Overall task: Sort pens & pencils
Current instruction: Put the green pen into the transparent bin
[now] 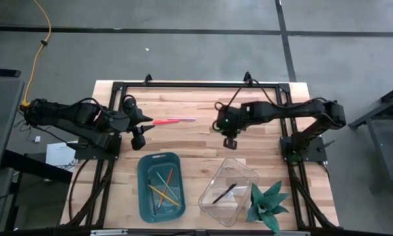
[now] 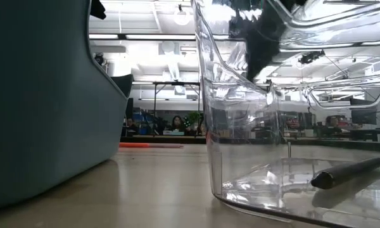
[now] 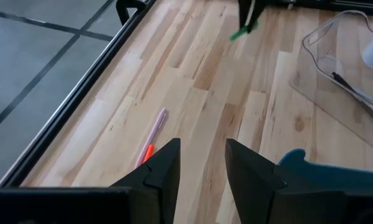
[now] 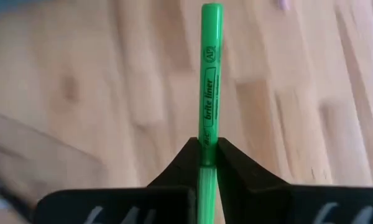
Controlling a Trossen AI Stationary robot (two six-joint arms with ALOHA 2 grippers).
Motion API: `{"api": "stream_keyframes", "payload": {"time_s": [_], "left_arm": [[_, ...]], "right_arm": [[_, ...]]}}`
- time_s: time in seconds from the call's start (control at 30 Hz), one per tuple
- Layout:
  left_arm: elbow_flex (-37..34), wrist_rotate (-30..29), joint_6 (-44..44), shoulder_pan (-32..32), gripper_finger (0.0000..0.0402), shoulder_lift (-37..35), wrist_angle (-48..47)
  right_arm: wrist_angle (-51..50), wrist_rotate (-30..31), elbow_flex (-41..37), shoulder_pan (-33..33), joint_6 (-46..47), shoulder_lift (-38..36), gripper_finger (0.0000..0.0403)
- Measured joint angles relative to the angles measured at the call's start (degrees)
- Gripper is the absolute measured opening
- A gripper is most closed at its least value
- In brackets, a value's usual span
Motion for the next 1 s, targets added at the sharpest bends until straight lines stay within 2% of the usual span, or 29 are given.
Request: {"api": "stream_keyframes", "payload": {"time_s": [0.23, 0.4, 0.7, 1.0], "left_arm": [[0.00, 0.39, 0.97, 0.00, 0.0113, 0.00, 0.04], [0.00, 0.47, 1.53, 0.00, 0.0113, 0.00, -0.05], [0.00, 2.29, 3.11, 0.00, 0.0113, 0.00, -0.99], [0.02, 3.04, 4.01, 0.00, 0.0113, 0.00, -1.36]], "right_arm": [[-2.63, -9.10, 10.76, 5.16, -0.86, 0.00, 0.0014], [-3.49, -13.47, 12.57, 11.47, 1.09, 0.05, 0.0014], [-6.18, -13.47, 12.57, 23.06, 4.76, 6.85, 0.0014], [-10.85, -5.89, 12.55, 29.61, 5.72, 13.51, 0.0014]]}}
